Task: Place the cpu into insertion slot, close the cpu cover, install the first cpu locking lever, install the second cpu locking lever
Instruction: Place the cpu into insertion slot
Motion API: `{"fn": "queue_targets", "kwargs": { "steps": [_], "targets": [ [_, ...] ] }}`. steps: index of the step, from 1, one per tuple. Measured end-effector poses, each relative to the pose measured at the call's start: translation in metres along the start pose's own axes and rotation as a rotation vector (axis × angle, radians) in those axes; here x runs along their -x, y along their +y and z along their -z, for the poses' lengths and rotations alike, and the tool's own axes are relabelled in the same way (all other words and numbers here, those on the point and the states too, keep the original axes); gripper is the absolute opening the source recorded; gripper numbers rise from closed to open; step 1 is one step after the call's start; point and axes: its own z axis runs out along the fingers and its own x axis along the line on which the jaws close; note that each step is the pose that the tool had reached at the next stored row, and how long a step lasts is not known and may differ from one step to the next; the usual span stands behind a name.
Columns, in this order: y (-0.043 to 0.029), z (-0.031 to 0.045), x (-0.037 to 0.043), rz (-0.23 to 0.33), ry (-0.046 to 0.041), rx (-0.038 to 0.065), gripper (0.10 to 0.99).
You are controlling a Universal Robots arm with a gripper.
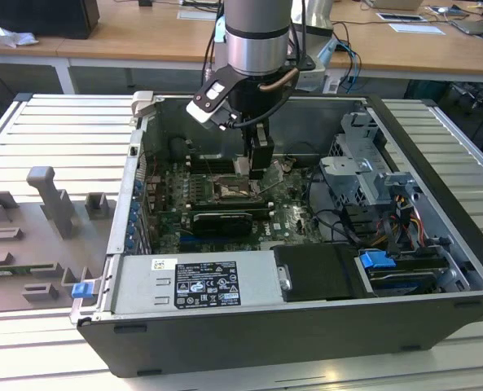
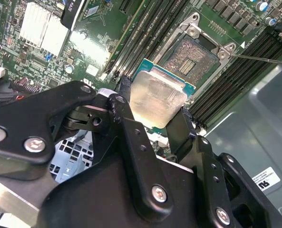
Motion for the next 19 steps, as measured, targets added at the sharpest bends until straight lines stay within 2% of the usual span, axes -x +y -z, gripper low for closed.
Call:
{"fn": "queue_targets", "kwargs": {
  "steps": [19],
  "targets": [
    [-0.0007, -0.0088, 0.0001, 0.0, -0.0003, -0.003, 0.541]
  ]
}}
